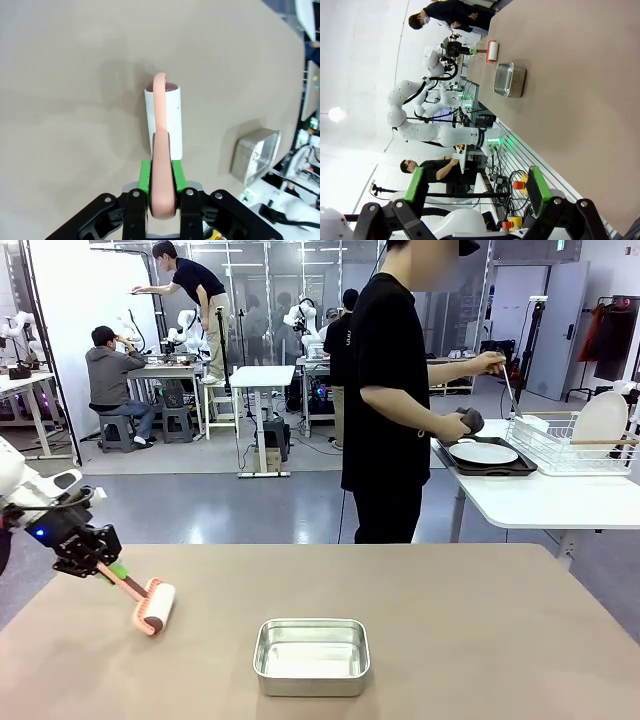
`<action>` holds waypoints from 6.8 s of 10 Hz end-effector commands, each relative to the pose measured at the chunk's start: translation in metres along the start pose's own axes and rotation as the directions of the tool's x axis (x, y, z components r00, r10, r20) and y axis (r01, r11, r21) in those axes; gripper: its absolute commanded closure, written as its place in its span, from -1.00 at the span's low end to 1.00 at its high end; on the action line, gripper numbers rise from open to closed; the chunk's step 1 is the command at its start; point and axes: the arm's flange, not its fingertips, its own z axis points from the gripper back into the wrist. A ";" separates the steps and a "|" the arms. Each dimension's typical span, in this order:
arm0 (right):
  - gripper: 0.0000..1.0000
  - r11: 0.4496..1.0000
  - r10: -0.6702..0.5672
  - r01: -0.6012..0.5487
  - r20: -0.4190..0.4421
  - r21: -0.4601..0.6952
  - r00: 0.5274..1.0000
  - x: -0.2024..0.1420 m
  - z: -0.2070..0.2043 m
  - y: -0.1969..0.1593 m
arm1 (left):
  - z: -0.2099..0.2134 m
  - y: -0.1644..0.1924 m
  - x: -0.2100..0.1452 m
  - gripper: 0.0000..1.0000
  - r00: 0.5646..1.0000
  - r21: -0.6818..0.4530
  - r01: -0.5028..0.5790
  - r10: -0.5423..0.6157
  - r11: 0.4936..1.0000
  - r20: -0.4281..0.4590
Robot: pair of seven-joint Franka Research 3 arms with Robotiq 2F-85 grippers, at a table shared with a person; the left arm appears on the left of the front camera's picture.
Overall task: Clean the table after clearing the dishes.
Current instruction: When the right (or left) Handle tray is removed, use the right hand (or left hand) to clean the right (or left) side of the table with the Lint Roller, then place the Lint Roller back on top of the Airtight Container.
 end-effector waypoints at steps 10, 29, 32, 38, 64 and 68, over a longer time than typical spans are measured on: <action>-1.00 1.000 0.002 -0.002 0.001 -0.002 1.000 -0.001 0.000 0.004 | 0.027 0.036 -0.027 0.58 0.990 0.627 -0.108 0.141 0.771 -0.003; -1.00 1.000 0.002 -0.002 0.001 -0.002 1.000 -0.001 0.000 0.004 | 0.157 -0.132 -0.074 0.58 0.984 0.704 -0.072 -0.065 0.707 0.166; -1.00 1.000 0.002 -0.002 0.001 -0.002 1.000 -0.001 0.000 0.004 | 0.157 -0.132 -0.074 0.58 0.984 0.704 -0.072 -0.065 0.707 0.166; -1.00 1.000 0.002 -0.002 0.001 -0.002 1.000 -0.001 0.000 0.004 | 0.157 -0.132 -0.074 0.58 0.984 0.704 -0.072 -0.065 0.707 0.166; -1.00 1.000 0.002 -0.002 0.001 -0.002 1.000 -0.001 0.000 0.004 | -0.037 -0.470 -0.146 0.58 0.067 0.138 0.990 -0.911 0.011 -0.407; -1.00 1.000 0.002 -0.002 0.001 -0.002 1.000 -0.001 0.000 0.004 | -0.065 -0.450 -0.150 0.58 0.001 0.052 0.998 -0.909 -0.023 -0.417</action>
